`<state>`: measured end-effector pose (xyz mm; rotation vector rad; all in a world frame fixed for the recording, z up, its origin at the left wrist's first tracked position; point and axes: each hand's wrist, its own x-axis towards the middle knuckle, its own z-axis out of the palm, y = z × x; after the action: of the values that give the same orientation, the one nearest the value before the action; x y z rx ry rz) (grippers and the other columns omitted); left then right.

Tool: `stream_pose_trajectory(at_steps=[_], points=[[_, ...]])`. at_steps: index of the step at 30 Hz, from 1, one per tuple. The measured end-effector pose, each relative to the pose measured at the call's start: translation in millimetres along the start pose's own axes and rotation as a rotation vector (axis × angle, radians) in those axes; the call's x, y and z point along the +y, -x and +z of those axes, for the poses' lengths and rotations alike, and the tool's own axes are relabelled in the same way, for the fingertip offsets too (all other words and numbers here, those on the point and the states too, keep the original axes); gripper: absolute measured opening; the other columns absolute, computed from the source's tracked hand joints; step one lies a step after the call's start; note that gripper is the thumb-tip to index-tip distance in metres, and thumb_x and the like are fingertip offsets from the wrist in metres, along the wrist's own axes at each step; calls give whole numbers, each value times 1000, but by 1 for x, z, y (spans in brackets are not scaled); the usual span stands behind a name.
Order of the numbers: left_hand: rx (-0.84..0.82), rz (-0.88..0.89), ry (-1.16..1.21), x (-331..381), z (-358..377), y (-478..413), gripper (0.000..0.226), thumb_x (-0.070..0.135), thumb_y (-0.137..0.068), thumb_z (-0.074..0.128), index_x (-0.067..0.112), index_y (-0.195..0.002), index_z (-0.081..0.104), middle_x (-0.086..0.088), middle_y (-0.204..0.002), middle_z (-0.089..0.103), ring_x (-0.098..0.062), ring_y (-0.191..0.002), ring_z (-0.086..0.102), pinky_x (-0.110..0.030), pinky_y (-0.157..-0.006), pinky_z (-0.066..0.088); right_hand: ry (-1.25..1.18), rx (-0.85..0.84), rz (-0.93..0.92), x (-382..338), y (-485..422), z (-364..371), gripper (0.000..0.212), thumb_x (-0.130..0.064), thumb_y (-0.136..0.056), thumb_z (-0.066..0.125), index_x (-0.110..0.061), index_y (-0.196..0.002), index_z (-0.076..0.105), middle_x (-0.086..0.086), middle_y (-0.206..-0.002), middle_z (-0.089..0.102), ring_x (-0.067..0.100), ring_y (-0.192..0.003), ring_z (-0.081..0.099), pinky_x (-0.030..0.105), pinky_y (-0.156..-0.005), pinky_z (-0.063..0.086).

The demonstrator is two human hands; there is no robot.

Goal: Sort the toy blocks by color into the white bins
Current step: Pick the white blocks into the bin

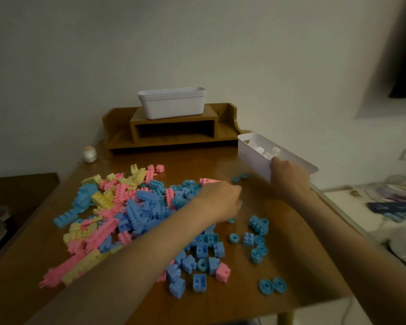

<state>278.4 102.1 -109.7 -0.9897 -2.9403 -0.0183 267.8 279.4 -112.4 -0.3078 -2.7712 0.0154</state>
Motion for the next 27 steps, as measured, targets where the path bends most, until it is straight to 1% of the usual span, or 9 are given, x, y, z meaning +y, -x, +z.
stream_pose_trajectory(at_steps=[5, 9, 12, 14, 16, 18, 23, 25, 27], points=[[-74, -1, 16, 11, 4, -6, 29, 32, -99, 38, 11, -115, 52, -14, -110, 58, -28, -93, 57, -36, -74, 49, 4, -71, 66, 5, -4, 7, 25, -12, -94, 44, -6, -118, 51, 14, -106, 63, 29, -97, 62, 33, -74, 47], [-62, -34, 57, 6, 5, -11, 26, 31, -98, 40, 10, -108, 53, -13, -107, 58, -25, -89, 56, -34, -69, 46, -51, -188, 140, -6, -10, 8, 33, -15, -97, 41, 2, -123, 50, 15, -113, 59, 30, -107, 58, 35, -87, 45], [-28, -69, 60, 0, 1, -14, 29, 32, -98, 41, 11, -112, 55, -11, -107, 58, -25, -94, 57, -35, -72, 48, -62, -250, 129, -17, -14, 7, 34, -20, -96, 44, -2, -124, 50, 14, -117, 57, 31, -108, 56, 40, -95, 45], [-2, -79, 65, -4, -2, -17, 28, 33, -98, 40, 12, -111, 56, -10, -103, 59, -25, -91, 58, -35, -69, 48, -58, -221, 127, -24, -14, 8, 37, -24, -95, 46, -5, -127, 47, 15, -118, 57, 32, -106, 57, 43, -92, 47], [32, -91, 68, -11, -5, -19, 28, 33, -98, 40, 13, -109, 56, -8, -100, 60, -23, -86, 57, -33, -65, 45, -32, -46, 7, -31, -13, 9, 36, -27, -96, 46, -6, -125, 46, 14, -113, 59, 30, -99, 60, 35, -80, 49], [57, -103, 23, -18, -11, -20, 28, 34, -98, 40, 14, -109, 56, -5, -99, 59, -22, -86, 55, -32, -66, 40, -52, 55, -107, -38, -13, 4, 37, -29, -95, 46, -7, -125, 43, 13, -115, 58, 29, -100, 60, 34, -79, 48], [158, -192, -10, -48, -38, -28, 25, 32, -97, 41, 16, -106, 58, -1, -93, 57, -21, -83, 53, -33, -72, 40, -80, 56, -262, -77, -41, 0, 25, -22, -93, 39, -9, -113, 46, 9, -108, 53, 29, -97, 59, 33, -71, 47], [226, -225, -52, -61, -45, -33, 25, 32, -97, 39, 16, -104, 57, -5, -100, 61, -24, -91, 57, -35, -74, 39, -137, 64, -279, -97, -52, -2, 33, -22, -93, 40, -11, -124, 40, 9, -113, 54, 30, -98, 59, 37, -75, 50], [291, -251, -143, -80, -51, -41, 28, 32, -98, 37, 15, -106, 57, -7, -107, 62, -26, -99, 57, -36, -77, 39, -247, 62, -260, -120, -66, -4, 50, -22, -94, 43, -15, -140, 24, 10, -119, 53, 29, -99, 60, 38, -76, 52]])
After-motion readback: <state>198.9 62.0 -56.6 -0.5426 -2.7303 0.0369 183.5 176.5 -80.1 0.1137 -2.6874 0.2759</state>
